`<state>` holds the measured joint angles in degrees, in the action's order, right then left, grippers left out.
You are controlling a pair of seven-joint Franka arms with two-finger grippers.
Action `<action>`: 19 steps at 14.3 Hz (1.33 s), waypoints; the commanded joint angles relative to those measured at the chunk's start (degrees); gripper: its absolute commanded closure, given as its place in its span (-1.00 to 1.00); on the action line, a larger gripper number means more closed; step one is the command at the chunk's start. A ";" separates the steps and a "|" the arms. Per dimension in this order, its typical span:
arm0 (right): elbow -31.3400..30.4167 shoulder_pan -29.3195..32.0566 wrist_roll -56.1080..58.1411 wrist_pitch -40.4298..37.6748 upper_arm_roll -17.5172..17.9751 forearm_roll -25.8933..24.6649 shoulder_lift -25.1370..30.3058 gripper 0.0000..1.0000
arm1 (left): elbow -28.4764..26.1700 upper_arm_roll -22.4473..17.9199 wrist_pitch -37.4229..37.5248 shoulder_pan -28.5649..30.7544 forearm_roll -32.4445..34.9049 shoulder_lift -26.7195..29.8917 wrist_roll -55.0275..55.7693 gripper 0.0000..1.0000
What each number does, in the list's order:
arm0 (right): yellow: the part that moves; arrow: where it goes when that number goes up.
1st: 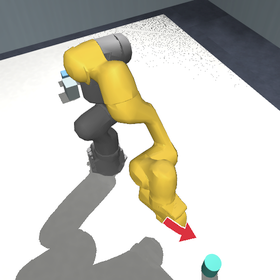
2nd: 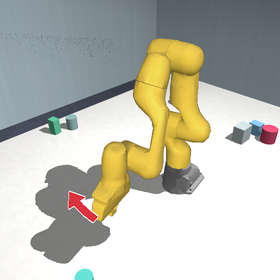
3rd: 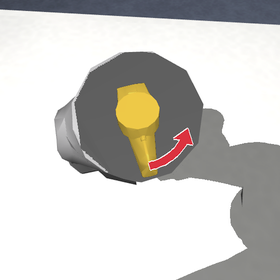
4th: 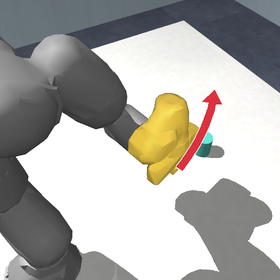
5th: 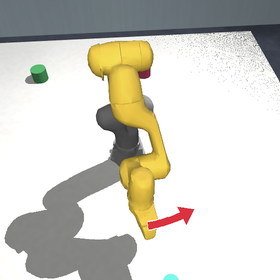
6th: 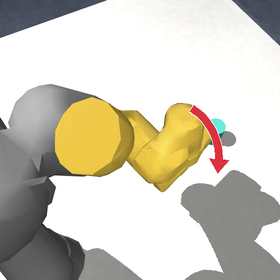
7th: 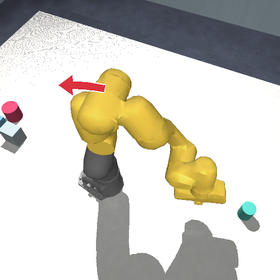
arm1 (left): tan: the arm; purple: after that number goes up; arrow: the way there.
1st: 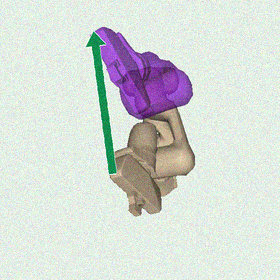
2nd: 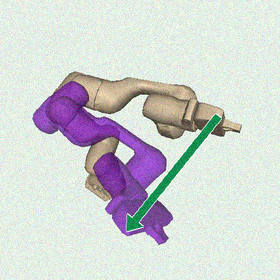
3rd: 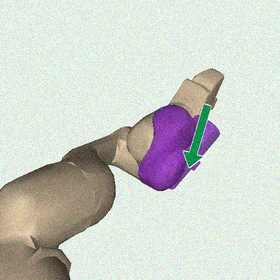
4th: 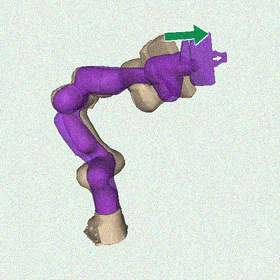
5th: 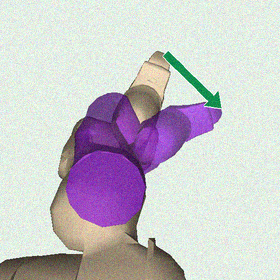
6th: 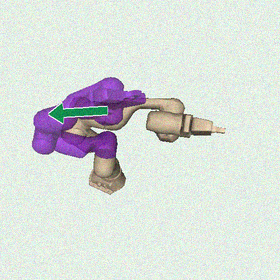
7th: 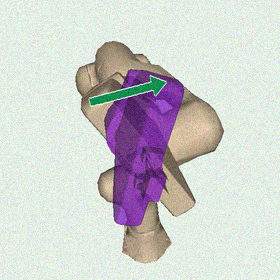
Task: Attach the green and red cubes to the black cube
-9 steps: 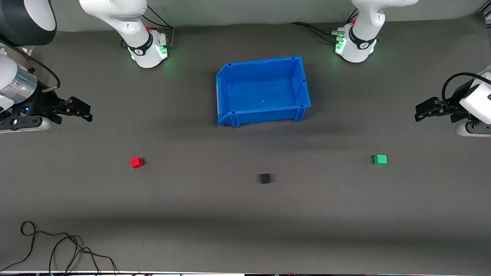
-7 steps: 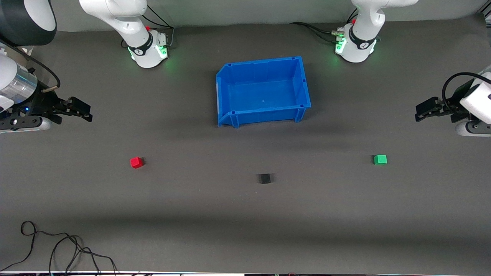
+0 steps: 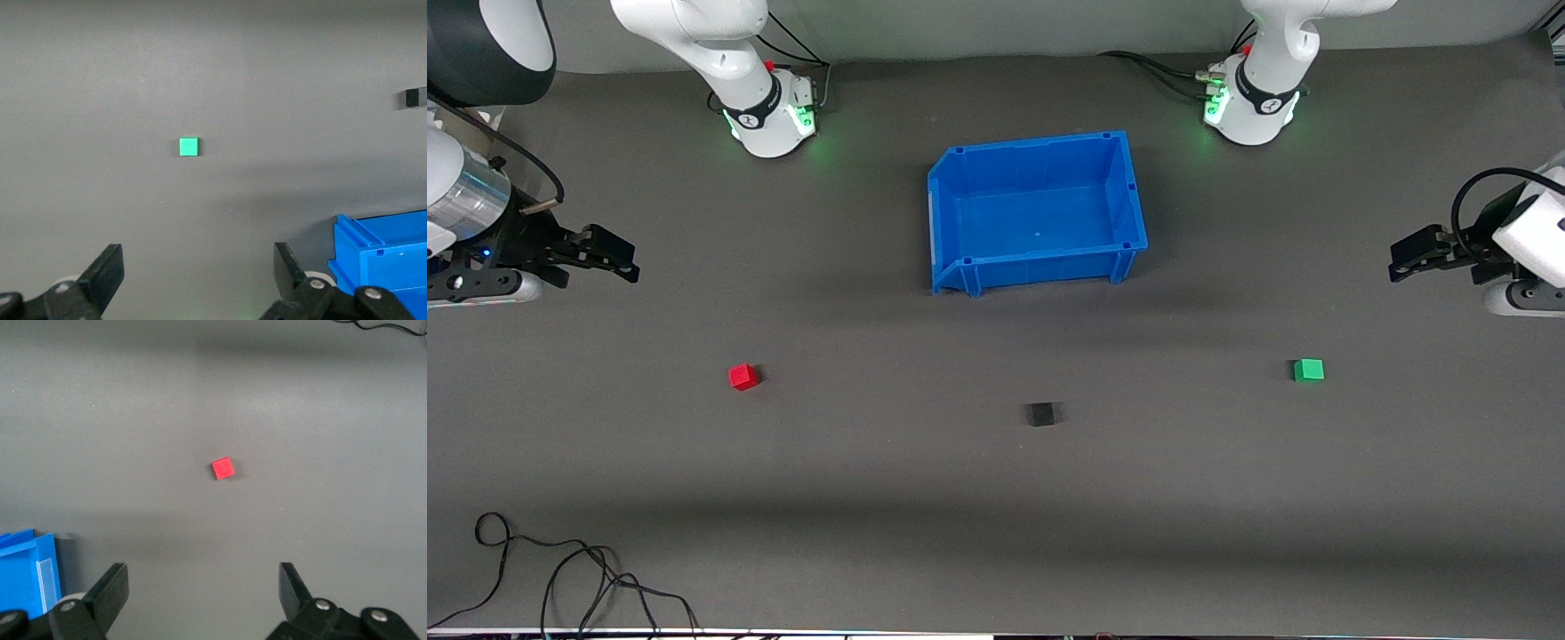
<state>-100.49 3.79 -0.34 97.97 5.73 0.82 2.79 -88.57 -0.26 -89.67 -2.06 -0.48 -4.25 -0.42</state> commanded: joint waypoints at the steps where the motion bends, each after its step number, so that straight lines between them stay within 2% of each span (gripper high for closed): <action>1: 0.47 0.78 0.87 -0.06 -0.19 0.94 0.03 -1.00 | 0.33 -0.09 1.07 2.04 -0.49 0.21 1.21 -1.00; 4: 0.73 0.78 0.78 -0.15 -0.28 0.94 -0.06 -1.00 | 0.33 0.00 1.16 6.43 -4.61 0.03 14.16 -1.00; 9: 0.29 0.78 0.78 2.83 -1.60 1.02 -2.78 -1.00 | 0.15 0.00 0.90 7.86 -8.31 -0.76 52.89 -1.00; 12: 0.29 0.43 1.40 4.06 -1.60 1.02 -7.34 -1.00 | 0.24 0.00 0.11 8.03 -11.82 -2.25 71.91 -1.00; 14: 0.38 0.17 1.57 5.99 -1.51 1.02 -10.77 -1.00 | 0.24 -0.09 0.11 8.64 -12.70 -2.86 78.96 -1.00; 16: 0.38 -0.01 1.66 8.36 -1.25 1.02 -13.93 -1.00 | -0.29 -0.09 0.02 10.04 -14.89 -3.22 81.53 -1.00; 19: 0.29 -0.10 1.84 10.99 -1.16 1.02 -19.91 -1.00 | -4.93 0.00 -3.65 11.89 -17.89 -3.48 81.54 -1.00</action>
<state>-101.15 3.76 0.00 107.16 4.52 0.87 -13.38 -89.94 -0.55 -90.45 8.45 -16.22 -8.18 79.77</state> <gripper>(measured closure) 0.000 0.000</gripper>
